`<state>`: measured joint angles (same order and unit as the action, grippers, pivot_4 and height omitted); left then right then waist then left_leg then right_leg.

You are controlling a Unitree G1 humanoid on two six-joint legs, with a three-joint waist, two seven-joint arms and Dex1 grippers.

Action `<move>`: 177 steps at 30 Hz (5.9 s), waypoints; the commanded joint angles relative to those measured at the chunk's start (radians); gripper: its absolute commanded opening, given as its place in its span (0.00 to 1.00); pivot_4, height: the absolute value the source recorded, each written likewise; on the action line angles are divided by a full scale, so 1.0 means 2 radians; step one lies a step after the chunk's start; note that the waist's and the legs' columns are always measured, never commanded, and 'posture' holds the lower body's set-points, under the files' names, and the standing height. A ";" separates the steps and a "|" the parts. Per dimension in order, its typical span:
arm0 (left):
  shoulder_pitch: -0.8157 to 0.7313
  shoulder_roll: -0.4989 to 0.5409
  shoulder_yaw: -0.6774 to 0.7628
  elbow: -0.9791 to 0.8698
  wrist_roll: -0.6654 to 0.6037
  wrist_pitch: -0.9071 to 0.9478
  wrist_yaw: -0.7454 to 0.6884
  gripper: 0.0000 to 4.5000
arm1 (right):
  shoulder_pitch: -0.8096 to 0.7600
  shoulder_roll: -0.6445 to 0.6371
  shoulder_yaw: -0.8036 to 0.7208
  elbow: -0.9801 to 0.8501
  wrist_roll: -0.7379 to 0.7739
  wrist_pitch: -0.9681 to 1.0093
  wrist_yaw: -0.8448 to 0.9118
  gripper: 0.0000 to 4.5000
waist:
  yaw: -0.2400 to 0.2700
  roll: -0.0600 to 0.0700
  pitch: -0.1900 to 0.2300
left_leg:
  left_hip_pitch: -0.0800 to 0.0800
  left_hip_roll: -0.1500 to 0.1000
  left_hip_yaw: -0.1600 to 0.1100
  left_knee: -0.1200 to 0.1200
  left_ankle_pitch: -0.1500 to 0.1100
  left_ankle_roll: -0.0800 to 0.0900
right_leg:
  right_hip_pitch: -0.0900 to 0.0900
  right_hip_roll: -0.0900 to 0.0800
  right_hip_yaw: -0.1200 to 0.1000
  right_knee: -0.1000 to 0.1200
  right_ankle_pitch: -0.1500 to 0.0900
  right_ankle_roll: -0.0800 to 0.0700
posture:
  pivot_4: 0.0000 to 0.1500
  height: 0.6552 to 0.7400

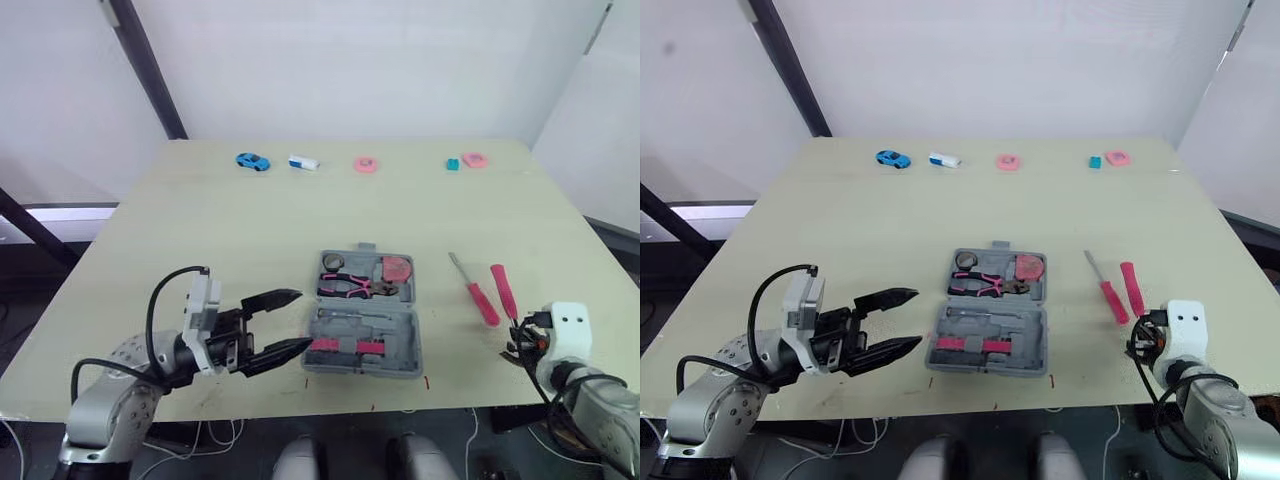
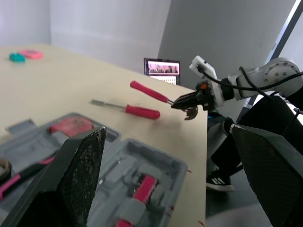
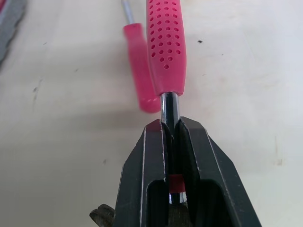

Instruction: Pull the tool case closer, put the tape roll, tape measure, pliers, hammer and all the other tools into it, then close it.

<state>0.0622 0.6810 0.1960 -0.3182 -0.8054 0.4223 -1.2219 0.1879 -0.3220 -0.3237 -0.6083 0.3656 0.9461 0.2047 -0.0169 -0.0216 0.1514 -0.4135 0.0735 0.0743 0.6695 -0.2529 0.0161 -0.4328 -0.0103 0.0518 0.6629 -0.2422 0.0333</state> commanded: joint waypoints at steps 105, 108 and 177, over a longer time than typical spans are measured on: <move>0.032 0.081 0.139 0.089 -0.023 -0.004 -0.133 1.00 | -0.547 -0.116 0.558 0.210 -0.088 0.057 0.378 0.00 | -0.003 -0.001 0.002 | -0.002 0.000 0.001 0.000 0.000 0.000 | -0.004 -0.001 -0.002 0.002 0.001 -0.003 | 1.00 1.00; 0.034 0.081 0.137 0.090 -0.011 -0.012 -0.133 1.00 | -0.548 -0.105 0.561 0.229 -0.099 0.050 0.382 0.00 | -0.004 -0.001 0.002 | -0.002 0.000 0.001 0.000 0.000 0.000 | -0.004 -0.001 -0.002 0.003 0.000 -0.004 | 1.00 1.00; -0.002 0.059 0.103 0.159 0.058 -0.125 -0.134 1.00 | -0.364 0.044 0.376 0.581 -0.173 -0.448 0.413 0.01 | -0.013 -0.003 0.001 | -0.001 0.001 0.003 0.000 0.000 0.000 | -0.006 0.000 0.001 0.008 0.000 -0.003 | 1.00 1.00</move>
<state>0.0674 0.7880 0.3909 -0.0019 -0.6892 0.1871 -1.4811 -0.5482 -0.2293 0.3992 0.4972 0.0808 0.0423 1.0575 -0.0434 -0.0274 0.1535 -0.4141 0.0750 0.0807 0.6702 -0.2525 0.0154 -0.4438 -0.0101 0.0531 0.6791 -0.2414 0.0264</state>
